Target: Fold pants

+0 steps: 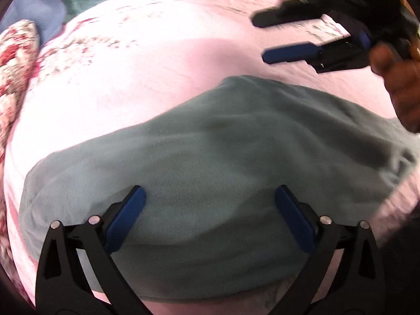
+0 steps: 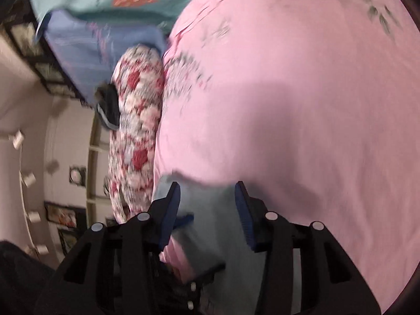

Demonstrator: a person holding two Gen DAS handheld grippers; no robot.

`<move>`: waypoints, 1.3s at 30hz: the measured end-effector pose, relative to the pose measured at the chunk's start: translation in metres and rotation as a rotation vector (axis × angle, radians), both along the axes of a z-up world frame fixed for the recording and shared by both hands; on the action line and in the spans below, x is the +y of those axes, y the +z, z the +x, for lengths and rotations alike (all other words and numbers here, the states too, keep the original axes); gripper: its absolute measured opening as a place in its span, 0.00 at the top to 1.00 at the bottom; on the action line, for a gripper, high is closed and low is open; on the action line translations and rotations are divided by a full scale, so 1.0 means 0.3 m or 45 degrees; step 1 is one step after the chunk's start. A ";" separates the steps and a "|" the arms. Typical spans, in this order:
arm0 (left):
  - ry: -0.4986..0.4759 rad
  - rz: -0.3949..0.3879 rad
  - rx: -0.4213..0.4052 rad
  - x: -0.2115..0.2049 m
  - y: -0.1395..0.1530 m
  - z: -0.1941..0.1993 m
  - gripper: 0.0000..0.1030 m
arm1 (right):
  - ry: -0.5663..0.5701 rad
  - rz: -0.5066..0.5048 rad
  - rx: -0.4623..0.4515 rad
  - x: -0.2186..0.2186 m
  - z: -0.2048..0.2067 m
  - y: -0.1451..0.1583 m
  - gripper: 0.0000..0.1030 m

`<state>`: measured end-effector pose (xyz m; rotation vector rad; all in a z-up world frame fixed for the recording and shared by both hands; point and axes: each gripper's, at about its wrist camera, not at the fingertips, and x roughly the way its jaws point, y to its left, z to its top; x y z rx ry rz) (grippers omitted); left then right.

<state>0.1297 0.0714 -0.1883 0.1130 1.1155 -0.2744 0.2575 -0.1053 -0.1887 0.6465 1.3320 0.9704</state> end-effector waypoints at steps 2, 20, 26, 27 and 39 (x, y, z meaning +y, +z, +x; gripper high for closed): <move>0.010 0.011 -0.098 0.045 0.081 -0.015 0.04 | 0.047 -0.003 -0.009 -0.003 -0.069 0.014 0.56; 0.160 0.000 -0.064 0.111 0.086 -0.055 0.02 | -0.816 -0.411 -0.097 -0.716 -0.551 0.112 0.50; -0.047 -0.038 -0.007 -0.226 0.055 -0.129 0.02 | -1.175 -0.665 -0.090 -1.085 -0.721 0.164 0.50; -0.076 -0.027 -0.005 -0.274 0.049 -0.145 0.02 | -1.203 -0.710 -0.085 -1.148 -0.744 0.164 0.50; -0.094 0.029 0.093 -0.600 -0.018 -0.151 0.02 | -1.122 -0.881 -0.026 -1.387 -0.821 0.073 0.50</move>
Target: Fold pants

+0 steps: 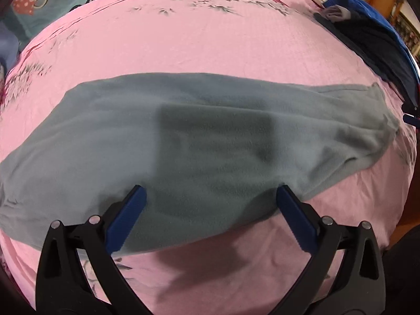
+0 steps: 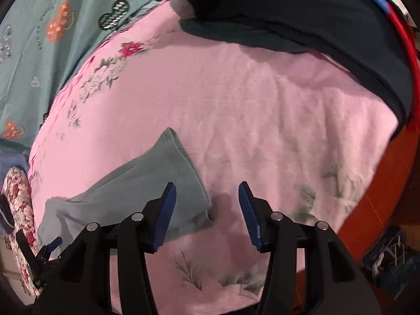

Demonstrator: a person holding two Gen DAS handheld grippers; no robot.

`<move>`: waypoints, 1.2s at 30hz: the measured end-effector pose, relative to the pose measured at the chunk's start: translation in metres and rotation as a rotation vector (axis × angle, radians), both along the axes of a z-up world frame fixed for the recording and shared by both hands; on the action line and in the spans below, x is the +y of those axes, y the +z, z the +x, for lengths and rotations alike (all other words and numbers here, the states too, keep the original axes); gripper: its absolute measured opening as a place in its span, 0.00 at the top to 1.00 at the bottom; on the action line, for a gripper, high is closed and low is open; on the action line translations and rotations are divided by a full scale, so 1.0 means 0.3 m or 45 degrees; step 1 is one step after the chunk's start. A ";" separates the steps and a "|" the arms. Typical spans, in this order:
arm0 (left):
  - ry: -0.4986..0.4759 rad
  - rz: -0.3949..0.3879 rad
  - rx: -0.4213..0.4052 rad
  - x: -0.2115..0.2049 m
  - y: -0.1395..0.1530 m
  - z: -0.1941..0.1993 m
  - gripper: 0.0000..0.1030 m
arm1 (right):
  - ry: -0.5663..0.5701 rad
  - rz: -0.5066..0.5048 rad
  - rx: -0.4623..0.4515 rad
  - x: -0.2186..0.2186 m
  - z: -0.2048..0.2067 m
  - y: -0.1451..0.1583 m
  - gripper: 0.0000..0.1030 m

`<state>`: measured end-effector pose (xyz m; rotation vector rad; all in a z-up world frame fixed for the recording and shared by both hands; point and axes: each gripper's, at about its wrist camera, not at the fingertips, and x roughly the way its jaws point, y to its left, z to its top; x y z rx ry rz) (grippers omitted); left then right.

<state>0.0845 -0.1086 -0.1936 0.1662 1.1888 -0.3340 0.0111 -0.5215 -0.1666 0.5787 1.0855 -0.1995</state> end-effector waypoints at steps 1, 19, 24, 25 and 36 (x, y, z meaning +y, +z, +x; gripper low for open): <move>0.008 0.002 0.003 -0.002 -0.001 0.000 0.02 | 0.020 -0.019 0.000 0.027 0.022 -0.003 0.50; 0.102 0.045 0.049 -0.015 0.004 0.010 0.02 | 0.220 -0.318 0.020 0.103 0.209 -0.100 0.91; 0.087 0.043 0.056 -0.011 0.004 0.014 0.02 | 0.006 -0.061 -0.122 -0.011 0.089 0.026 0.65; 0.085 0.044 0.054 -0.011 0.004 0.015 0.02 | -0.031 -0.007 -0.150 -0.030 0.053 0.050 0.61; 0.040 0.042 0.061 -0.018 0.002 0.027 0.02 | -0.126 0.539 -0.011 0.044 -0.076 -0.111 0.68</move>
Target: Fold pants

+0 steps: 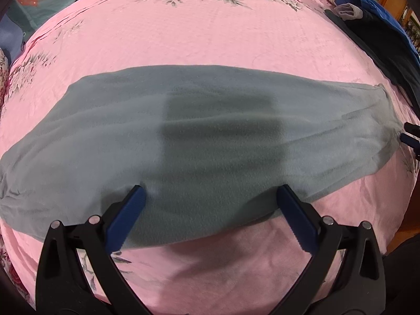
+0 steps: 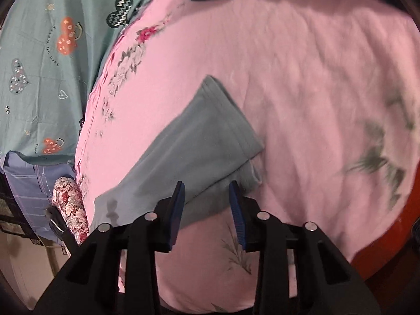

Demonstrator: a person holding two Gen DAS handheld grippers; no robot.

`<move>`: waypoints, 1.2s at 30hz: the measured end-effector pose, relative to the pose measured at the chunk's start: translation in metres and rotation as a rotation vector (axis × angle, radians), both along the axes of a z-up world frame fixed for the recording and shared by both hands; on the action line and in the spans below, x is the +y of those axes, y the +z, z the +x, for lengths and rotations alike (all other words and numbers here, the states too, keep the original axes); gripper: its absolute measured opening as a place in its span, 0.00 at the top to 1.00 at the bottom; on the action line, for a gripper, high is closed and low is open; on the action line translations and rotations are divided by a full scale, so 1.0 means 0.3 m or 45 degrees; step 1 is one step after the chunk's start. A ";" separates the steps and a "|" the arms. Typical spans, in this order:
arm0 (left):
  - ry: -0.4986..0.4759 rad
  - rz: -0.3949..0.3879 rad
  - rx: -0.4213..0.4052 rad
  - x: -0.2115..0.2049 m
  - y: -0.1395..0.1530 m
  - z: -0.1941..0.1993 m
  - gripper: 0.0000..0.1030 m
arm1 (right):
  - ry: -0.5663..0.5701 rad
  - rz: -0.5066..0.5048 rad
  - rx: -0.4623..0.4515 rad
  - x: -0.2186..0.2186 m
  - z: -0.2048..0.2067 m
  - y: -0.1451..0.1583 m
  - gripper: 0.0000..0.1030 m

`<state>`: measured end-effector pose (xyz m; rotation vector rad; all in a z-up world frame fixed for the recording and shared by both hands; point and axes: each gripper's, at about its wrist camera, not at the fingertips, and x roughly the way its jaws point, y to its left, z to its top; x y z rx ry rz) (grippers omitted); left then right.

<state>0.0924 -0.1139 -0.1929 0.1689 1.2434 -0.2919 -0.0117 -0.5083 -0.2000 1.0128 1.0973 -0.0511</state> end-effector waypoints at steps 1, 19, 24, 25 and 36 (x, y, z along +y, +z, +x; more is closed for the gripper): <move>-0.006 0.000 0.000 -0.001 0.000 0.001 0.02 | -0.042 0.026 -0.015 -0.002 -0.003 -0.009 0.72; -0.114 0.084 0.019 0.121 0.046 -0.047 0.02 | -0.197 -0.018 0.050 -0.015 -0.088 -0.013 0.97; -0.029 0.085 0.000 0.242 0.079 -0.074 0.02 | 0.039 -0.153 -0.082 0.111 -0.085 0.181 0.90; -0.007 0.090 -0.001 0.263 0.079 -0.076 0.02 | 0.175 -0.218 -0.127 0.192 -0.062 0.219 0.90; 0.060 0.070 -0.023 0.333 0.093 -0.126 0.02 | 1.338 -0.781 -0.450 0.973 0.068 0.178 0.90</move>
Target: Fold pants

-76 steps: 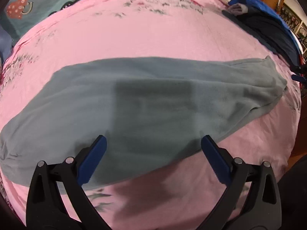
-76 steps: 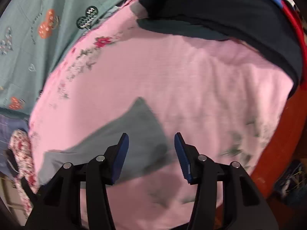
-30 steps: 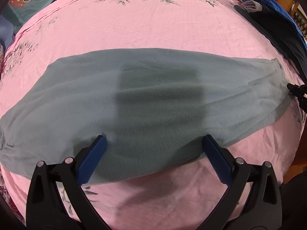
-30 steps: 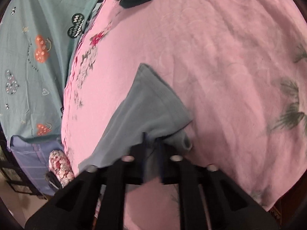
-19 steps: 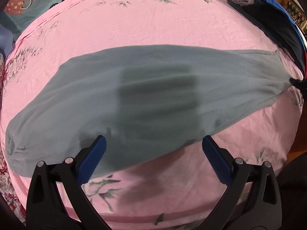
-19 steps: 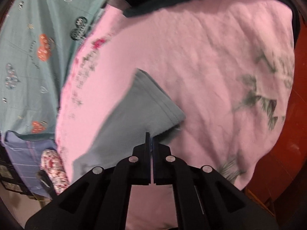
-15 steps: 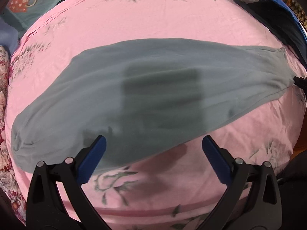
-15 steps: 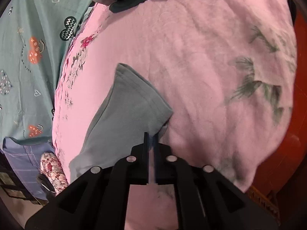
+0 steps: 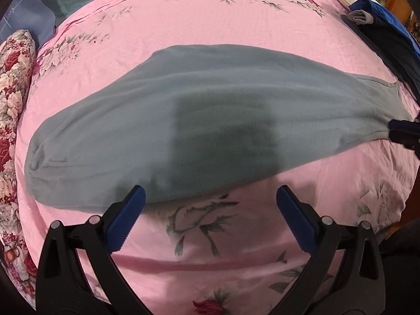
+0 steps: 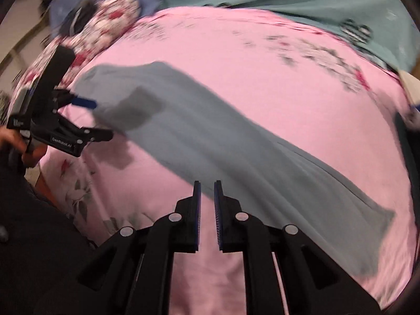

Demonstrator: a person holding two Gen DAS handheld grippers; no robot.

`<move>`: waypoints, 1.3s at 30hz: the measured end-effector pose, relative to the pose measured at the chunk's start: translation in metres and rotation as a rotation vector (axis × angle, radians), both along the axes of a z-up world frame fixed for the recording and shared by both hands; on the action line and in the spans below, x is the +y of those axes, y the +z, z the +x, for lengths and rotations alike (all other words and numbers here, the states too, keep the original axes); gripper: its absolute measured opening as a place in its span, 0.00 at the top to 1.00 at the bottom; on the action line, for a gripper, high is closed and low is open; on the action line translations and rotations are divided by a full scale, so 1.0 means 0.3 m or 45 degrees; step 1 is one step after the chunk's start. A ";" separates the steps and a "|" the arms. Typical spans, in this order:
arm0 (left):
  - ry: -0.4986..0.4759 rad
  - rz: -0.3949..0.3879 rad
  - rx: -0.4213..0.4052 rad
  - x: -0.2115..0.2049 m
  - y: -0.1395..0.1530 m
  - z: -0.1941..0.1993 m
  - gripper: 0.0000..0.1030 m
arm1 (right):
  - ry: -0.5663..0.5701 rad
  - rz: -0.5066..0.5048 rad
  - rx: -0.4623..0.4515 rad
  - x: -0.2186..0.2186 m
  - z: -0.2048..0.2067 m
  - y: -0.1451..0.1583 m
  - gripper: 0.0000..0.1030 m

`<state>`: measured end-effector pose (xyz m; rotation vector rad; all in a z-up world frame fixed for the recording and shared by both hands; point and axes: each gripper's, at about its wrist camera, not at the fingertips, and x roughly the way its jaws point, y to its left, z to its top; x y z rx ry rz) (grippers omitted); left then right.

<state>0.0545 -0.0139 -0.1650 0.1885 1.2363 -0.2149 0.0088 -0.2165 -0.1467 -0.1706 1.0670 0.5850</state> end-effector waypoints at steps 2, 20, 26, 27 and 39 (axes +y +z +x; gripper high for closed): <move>0.017 -0.017 -0.003 0.023 0.005 -0.016 0.02 | 0.021 -0.013 0.034 0.028 0.034 -0.038 0.90; 0.241 -0.117 -0.044 0.202 0.017 -0.123 0.02 | 0.068 0.058 0.139 0.029 0.075 0.010 1.00; 0.242 -0.140 -0.043 0.186 0.017 -0.119 0.02 | 0.089 -0.062 0.202 0.062 0.046 -0.136 1.00; 0.228 -0.144 -0.044 0.171 0.021 -0.109 0.02 | 0.068 -0.043 0.195 0.056 0.044 -0.131 1.00; 0.039 -0.175 -0.102 -0.179 0.004 0.101 0.02 | -0.541 0.318 0.257 -0.327 0.136 -0.139 0.81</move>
